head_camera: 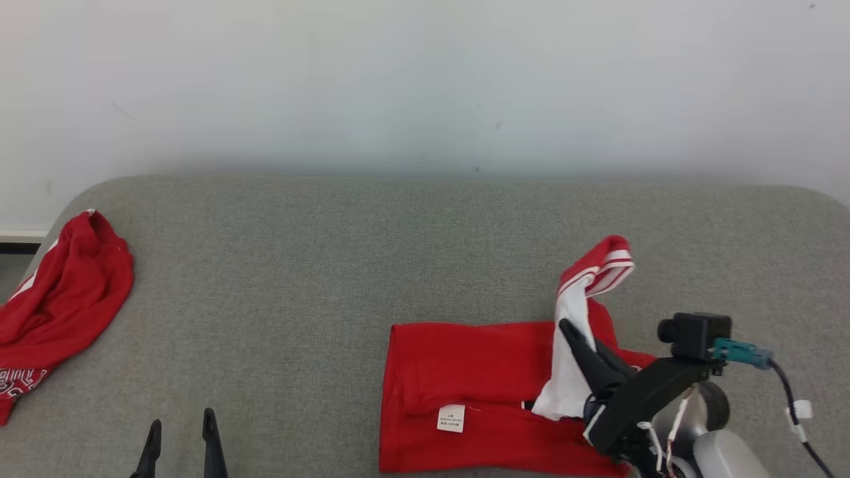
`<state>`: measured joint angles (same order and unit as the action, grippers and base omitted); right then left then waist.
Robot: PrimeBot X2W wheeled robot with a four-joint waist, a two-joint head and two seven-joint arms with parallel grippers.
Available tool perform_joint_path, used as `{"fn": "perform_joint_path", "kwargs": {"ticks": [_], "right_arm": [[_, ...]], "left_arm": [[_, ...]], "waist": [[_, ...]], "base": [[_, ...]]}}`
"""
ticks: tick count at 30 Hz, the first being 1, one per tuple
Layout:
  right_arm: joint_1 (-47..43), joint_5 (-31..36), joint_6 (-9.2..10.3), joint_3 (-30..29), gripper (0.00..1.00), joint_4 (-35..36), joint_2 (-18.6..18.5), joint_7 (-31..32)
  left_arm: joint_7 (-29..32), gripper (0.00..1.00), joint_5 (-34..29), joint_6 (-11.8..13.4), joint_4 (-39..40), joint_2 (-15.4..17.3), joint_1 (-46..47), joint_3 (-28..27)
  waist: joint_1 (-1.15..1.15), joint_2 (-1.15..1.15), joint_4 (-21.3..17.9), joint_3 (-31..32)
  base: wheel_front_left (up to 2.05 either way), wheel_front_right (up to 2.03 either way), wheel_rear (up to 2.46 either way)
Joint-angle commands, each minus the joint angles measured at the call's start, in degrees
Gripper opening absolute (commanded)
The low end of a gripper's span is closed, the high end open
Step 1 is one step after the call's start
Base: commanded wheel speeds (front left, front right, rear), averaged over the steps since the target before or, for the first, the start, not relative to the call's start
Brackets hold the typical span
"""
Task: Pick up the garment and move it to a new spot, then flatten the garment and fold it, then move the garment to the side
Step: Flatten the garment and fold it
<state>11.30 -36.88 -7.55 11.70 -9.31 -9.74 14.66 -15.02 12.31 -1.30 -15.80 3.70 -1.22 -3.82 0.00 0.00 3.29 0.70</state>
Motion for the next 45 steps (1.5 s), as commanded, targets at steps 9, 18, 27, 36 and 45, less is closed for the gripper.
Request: {"fn": "perform_joint_path", "kwargs": {"ticks": [9,18,27,36,45], "right_arm": [[2.13,2.88,0.14,2.61,0.00,-5.91,6.20,-1.03],[7.33,-2.51,0.13,8.96,0.00,-18.21,6.89,-6.25],[12.99,-8.23,0.13,17.04,0.17,-29.61,6.88,-12.75],[17.21,-11.47,0.14,19.68,1.00,-29.03,6.87,-21.15],[15.50,-5.66,0.14,11.48,1.00,-22.78,0.20,-25.70]], "left_arm": [[0.23,1.00,0.54,-0.69,-2.19,-0.34,1.83,2.44],[0.11,1.00,1.35,-1.20,-4.95,-0.57,4.41,4.72],[-0.05,1.00,1.86,-1.54,-8.02,-0.62,6.44,6.46],[-0.16,1.00,2.70,-1.00,-8.96,0.02,6.12,4.93],[-0.16,1.00,2.69,-0.82,-6.78,0.16,4.45,3.30]], "waist": [[0.00,0.00,5.19,-0.04],[0.00,0.00,8.58,-1.25],[0.00,0.00,10.52,-1.70],[0.00,0.00,7.76,-1.65],[0.00,0.00,5.30,-2.11]], "base": [[0.00,0.00,0.00],[0.00,0.00,0.00],[0.00,0.00,0.00],[0.00,0.00,0.00],[0.00,0.00,0.00]]}}
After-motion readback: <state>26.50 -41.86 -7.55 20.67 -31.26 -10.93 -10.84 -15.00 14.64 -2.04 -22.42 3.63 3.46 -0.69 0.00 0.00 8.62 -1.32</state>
